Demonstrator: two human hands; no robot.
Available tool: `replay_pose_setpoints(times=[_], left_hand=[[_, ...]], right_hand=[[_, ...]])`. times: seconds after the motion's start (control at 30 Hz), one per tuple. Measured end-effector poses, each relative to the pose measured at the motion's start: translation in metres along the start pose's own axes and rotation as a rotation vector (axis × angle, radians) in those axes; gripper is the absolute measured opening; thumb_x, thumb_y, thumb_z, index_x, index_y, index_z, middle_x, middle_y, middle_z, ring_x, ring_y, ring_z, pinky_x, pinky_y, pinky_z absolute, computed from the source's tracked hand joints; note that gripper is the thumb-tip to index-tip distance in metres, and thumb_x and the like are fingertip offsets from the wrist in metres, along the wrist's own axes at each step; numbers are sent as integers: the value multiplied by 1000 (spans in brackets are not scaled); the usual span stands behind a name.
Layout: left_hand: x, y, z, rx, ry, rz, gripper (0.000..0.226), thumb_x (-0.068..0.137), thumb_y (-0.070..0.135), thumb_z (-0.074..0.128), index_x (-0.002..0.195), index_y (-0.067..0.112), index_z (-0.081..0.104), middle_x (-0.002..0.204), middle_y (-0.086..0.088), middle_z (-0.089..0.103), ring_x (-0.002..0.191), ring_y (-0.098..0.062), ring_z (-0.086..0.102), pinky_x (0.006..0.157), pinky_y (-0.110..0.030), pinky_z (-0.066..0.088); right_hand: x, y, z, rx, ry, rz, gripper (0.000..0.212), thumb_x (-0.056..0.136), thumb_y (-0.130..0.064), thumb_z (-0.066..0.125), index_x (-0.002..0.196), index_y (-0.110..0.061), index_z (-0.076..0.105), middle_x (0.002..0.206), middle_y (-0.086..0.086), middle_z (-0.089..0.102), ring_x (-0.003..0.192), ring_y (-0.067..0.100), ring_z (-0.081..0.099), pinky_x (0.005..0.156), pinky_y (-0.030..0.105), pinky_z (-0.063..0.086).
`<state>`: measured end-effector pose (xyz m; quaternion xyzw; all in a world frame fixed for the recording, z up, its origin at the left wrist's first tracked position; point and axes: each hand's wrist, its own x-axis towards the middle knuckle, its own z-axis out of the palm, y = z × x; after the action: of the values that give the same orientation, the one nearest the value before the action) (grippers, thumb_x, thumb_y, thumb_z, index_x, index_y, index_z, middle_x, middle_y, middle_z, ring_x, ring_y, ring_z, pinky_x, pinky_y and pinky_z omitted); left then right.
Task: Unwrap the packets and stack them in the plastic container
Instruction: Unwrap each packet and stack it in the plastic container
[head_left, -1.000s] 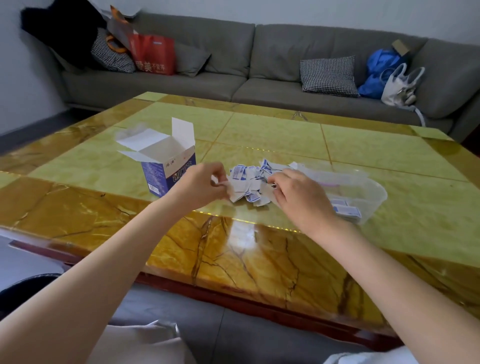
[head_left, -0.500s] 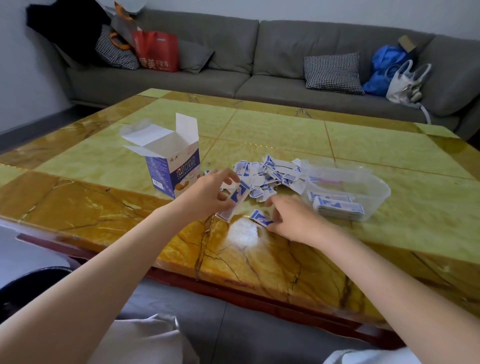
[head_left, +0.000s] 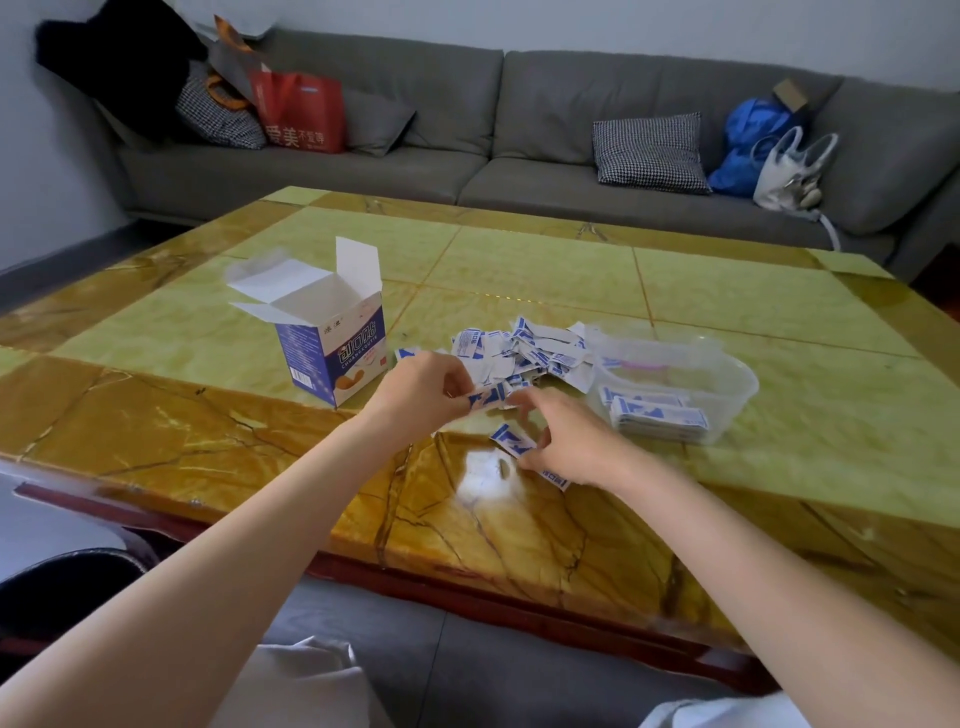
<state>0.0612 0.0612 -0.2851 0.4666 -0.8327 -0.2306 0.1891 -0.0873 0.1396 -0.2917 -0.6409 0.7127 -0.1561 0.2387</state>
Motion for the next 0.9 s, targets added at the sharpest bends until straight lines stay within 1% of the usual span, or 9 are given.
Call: replay_pose_setpoints(times=[0.13,0.2,0.33,0.43,0.53,0.7,0.77,0.83,0.9], left_hand=[[0,16,2,-320,-68,-16,7,80,15,69,85,13,65,80,3,66,71,-8,59,60,-10,45],[-1,24,4,-292,-76,58,13,81,17,68,89,8,65,85,-1,67,71,-9,60,60,-10,46],[0,23,15,50,-198,160,29,85,21,62,112,10,59,109,-4,57,95,-16,59,77,-20,44],[4,19,25,320,-314,195,32,87,26,60,115,11,56,114,-7,50,93,-18,53,78,-22,40],[7,17,27,334,-323,187,35,86,26,61,117,11,56,114,-5,51,89,-14,48,76,-20,38],[6,17,19,94,-278,174,20,84,24,64,100,11,64,88,3,56,79,-12,51,58,-10,36],[10,11,9,45,-172,172,20,86,19,61,105,13,62,99,1,60,92,-13,56,71,-10,41],[17,-2,0,147,32,101,29,90,16,53,119,16,55,123,-3,53,114,-19,50,91,-25,42],[22,-18,0,333,78,-30,40,94,17,44,134,19,41,142,-9,38,129,-28,37,104,-38,35]], right_hand=[[-2,2,-6,651,195,62,13,83,-12,67,95,-13,63,89,-3,61,74,14,56,61,23,44],[-4,0,-12,817,301,78,7,85,-11,64,79,-13,62,75,2,61,68,17,52,57,23,41],[-9,-3,-20,371,409,-21,10,89,-14,58,88,-6,63,79,3,61,65,10,52,61,18,40],[-16,2,-17,49,113,1,10,91,-15,55,86,-11,62,80,-3,59,64,6,50,55,14,37],[-19,7,-7,-110,13,-2,12,92,-16,54,98,-8,60,99,-1,53,84,13,50,69,19,39],[-17,5,-6,-109,179,-63,12,90,-15,56,100,-7,57,100,5,63,90,22,59,78,35,50],[-15,2,-6,-171,281,-122,15,91,-9,53,106,-8,52,98,7,65,90,25,61,80,36,48],[-13,2,-5,-265,344,-194,22,92,-1,47,114,-6,49,94,9,65,87,25,62,76,33,48],[-11,4,0,-323,338,-222,26,92,3,44,114,-8,53,95,8,65,88,22,60,76,34,51]])
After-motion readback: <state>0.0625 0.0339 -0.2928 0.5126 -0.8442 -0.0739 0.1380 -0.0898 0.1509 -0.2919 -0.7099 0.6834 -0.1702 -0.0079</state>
